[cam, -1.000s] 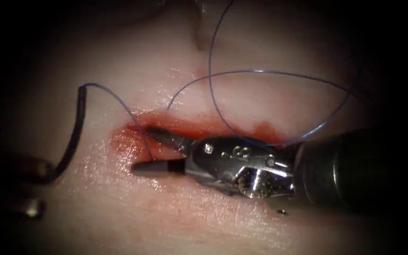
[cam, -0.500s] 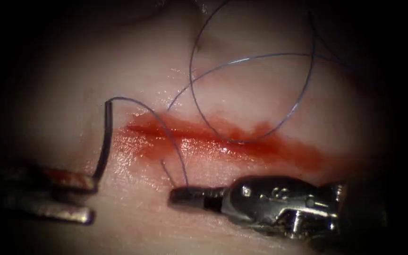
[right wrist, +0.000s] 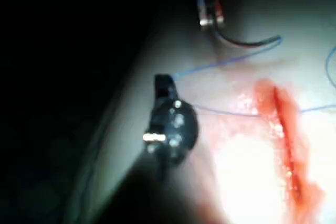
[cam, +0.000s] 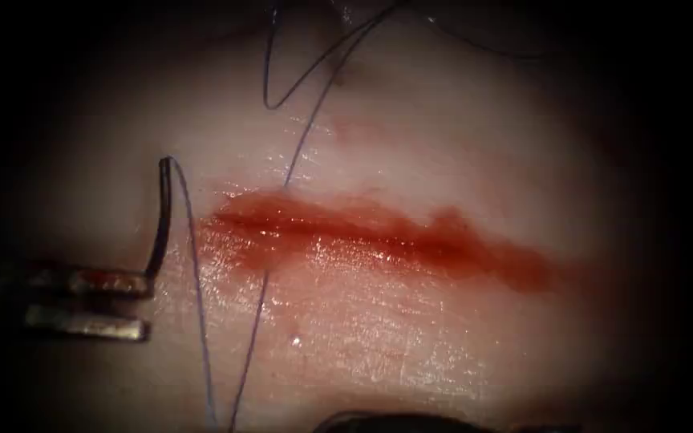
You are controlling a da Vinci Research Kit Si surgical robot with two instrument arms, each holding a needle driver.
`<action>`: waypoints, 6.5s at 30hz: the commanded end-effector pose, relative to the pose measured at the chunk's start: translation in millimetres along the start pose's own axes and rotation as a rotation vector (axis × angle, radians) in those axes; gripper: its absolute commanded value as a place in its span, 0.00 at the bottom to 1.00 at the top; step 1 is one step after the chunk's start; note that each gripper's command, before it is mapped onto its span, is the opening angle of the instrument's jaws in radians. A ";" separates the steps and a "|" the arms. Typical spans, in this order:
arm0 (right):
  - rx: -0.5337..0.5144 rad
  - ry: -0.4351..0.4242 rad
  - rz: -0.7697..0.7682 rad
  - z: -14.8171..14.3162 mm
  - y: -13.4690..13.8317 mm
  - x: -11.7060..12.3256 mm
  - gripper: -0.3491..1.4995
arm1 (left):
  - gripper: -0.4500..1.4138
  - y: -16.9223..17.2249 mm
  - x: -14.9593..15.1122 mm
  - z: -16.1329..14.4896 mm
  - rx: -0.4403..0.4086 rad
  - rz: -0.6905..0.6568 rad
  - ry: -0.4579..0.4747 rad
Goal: Wound Closure
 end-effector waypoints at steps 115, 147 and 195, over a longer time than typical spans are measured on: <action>-0.203 -0.195 -0.566 3.5 10.6 -8.1 0.47 | 0.00 3.9 -3.8 -3.3 -0.228 0.081 0.051; -0.190 -0.127 -0.582 4.1 10.4 -8.3 0.76 | 0.00 4.0 -3.9 -3.2 -0.227 0.081 0.051; 0.268 -0.258 -0.518 -4.6 -9.8 -10.1 0.00 | 0.00 4.3 -4.0 -2.9 -0.225 0.083 0.051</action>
